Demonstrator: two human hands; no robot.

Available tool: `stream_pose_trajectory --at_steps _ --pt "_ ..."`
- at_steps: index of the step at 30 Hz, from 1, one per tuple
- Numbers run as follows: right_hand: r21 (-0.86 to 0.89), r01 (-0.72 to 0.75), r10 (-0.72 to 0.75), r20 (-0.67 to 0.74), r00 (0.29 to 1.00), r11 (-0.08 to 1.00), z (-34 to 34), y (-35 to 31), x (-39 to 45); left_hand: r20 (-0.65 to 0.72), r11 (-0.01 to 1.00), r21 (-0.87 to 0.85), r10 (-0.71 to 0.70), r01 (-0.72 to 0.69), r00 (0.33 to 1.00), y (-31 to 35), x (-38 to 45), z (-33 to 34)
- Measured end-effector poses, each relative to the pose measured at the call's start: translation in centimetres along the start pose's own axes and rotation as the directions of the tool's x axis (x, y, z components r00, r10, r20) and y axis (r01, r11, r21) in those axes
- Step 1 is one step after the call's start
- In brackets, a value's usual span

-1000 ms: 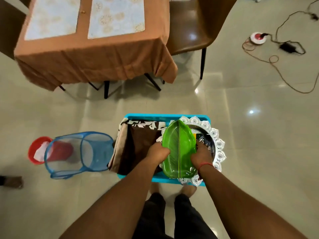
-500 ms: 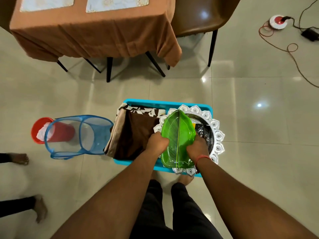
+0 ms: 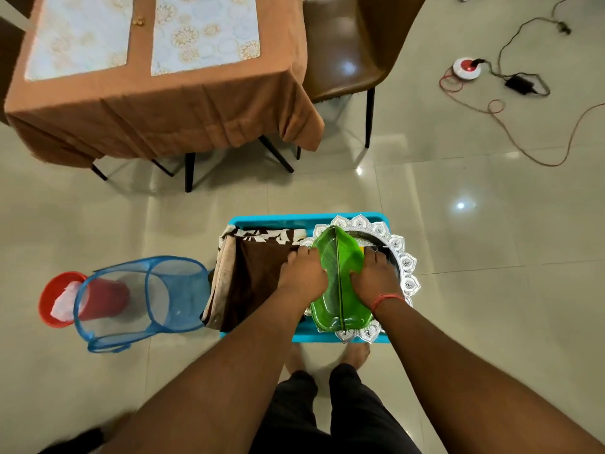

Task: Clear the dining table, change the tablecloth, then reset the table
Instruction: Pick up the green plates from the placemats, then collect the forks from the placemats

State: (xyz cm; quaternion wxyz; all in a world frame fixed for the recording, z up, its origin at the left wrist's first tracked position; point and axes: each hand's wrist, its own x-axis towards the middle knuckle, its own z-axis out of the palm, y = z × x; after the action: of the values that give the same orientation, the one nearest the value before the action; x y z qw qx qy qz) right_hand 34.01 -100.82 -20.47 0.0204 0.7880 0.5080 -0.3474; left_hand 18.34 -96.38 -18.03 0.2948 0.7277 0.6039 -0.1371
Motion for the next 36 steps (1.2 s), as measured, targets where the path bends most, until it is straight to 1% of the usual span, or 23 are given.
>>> stream_pose_trajectory --at_steps 3,5,8,11,14,16,19,22,26,29,32,36 --pt "-0.044 0.062 -0.065 -0.07 0.995 0.997 -2.6 -0.6 -0.5 -0.054 0.978 0.158 0.145 -0.135 0.988 1.1 0.1 -1.8" --pt "-0.118 0.066 -0.081 -0.122 0.989 0.991 -5.2 -0.7 -1.3 -0.081 0.946 0.247 0.235 -0.209 0.969 2.5 0.0 -3.5" --pt "-0.206 0.061 -0.109 -0.229 0.967 0.977 -9.7 -0.1 -2.6 -0.176 0.884 0.364 0.376 -0.294 0.91 5.5 0.0 -6.7" --pt "-0.245 0.046 -0.132 -0.35 0.927 0.968 -14.8 1.7 -4.2 -0.261 0.831 0.443 0.479 -0.337 0.838 9.5 -0.1 -9.9" --pt "-0.286 0.031 -0.158 -0.434 0.887 0.958 -19.5 4.6 -5.0 -0.314 0.798 0.497 0.531 -0.34 0.788 14.2 -0.3 -12.1" --pt "-0.294 0.035 -0.177 -0.47 0.865 0.955 -22.3 7.0 -5.0 -0.329 0.792 0.517 0.535 -0.325 0.778 17.6 -0.2 -12.7" --pt "-0.299 0.056 -0.197 -0.467 0.862 0.953 -25.4 11.4 -4.7 -0.329 0.802 0.521 0.506 -0.294 0.798 22.7 0.0 -11.9" --pt "-0.323 0.068 -0.218 -0.456 0.863 0.944 -28.7 17.9 -4.2 -0.33 0.831 0.479 0.469 -0.283 0.819 29.4 -0.1 -9.6" --pt "-0.298 0.031 -0.161 -0.424 0.891 0.954 -32.3 27.0 -4.1 -0.284 0.829 0.477 0.461 -0.294 0.841 38.0 -0.3 -6.4" --pt "-0.297 0.022 -0.143 -0.391 0.909 0.955 -34.9 31.9 -3.1 -0.276 0.844 0.45 0.443 -0.292 0.853 42.7 0.4 -5.4" --pt "-0.288 0.038 -0.144 -0.358 0.923 0.957 -37.6 34.2 -0.1 -0.266 0.851 0.446 0.421 -0.276 0.867 45.6 2.7 -5.4" --pt "-0.329 0.107 -0.211 -0.3 0.93 0.938 -39.6 33.5 6.0 -0.283 0.884 0.42 0.343 -0.206 0.896 46.3 7.8 -6.6"
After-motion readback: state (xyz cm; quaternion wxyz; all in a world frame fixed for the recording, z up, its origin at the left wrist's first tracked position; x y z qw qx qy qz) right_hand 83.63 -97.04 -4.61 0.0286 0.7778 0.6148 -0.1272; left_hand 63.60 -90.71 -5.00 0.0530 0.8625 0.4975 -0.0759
